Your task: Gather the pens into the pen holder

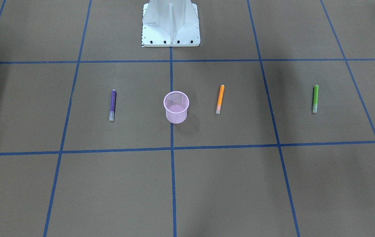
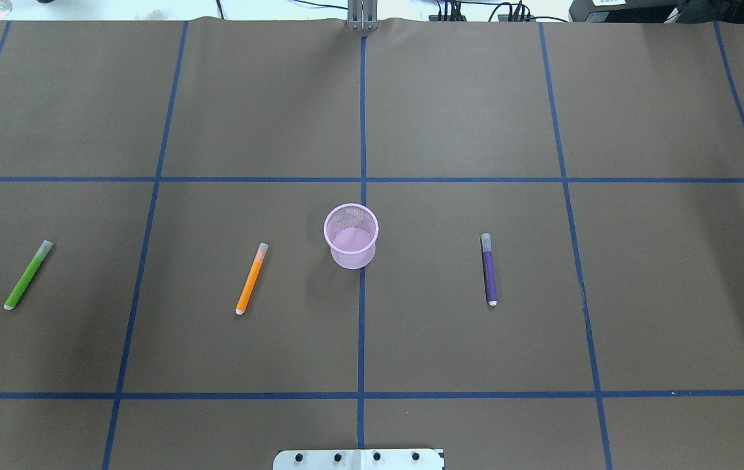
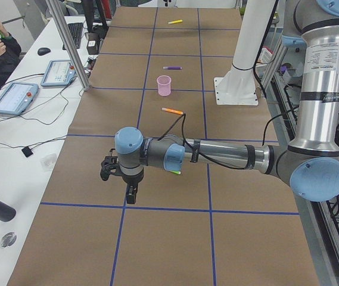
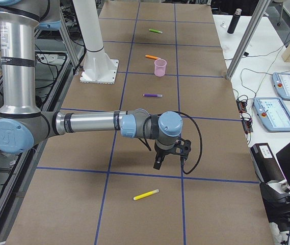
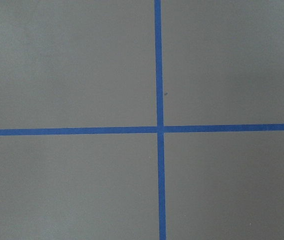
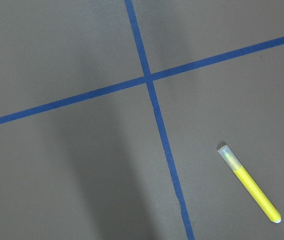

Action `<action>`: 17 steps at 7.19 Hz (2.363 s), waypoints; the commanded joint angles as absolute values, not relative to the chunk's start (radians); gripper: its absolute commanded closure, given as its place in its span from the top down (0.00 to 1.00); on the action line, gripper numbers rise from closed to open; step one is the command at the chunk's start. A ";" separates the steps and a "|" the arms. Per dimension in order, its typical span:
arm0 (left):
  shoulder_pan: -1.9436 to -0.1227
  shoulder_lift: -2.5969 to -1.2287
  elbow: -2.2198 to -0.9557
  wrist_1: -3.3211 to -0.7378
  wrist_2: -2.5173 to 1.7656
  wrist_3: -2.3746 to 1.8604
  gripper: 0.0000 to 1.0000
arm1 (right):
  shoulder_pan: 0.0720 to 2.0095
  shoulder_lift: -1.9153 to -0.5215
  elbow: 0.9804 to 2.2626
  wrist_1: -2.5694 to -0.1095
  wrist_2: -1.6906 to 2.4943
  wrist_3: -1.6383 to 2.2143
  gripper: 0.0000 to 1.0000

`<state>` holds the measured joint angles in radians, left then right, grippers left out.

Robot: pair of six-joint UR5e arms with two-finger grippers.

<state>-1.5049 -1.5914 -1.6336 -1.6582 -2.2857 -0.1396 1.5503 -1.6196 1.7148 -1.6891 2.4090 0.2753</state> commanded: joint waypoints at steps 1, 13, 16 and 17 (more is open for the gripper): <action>-1.505 -1.592 -1.634 -1.658 -2.286 -0.140 1.00 | 1.551 -1.621 1.724 -1.689 2.399 0.267 1.00; -1.070 -1.694 -1.694 -1.955 -2.231 -0.541 1.00 | 1.546 -1.585 1.740 -1.683 2.398 0.265 1.00; -0.988 -1.643 -1.690 -1.963 -2.177 -0.538 1.00 | 1.545 -1.578 1.740 -1.680 2.405 0.273 1.00; -0.982 -1.631 -1.692 -1.963 -2.177 -0.531 1.00 | 1.545 -1.578 1.736 -1.680 2.402 0.273 1.00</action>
<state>-1.0012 -1.6533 -1.6917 -1.9613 -2.1820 -0.5385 1.5453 -1.5787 1.7393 -1.6809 2.4048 0.2707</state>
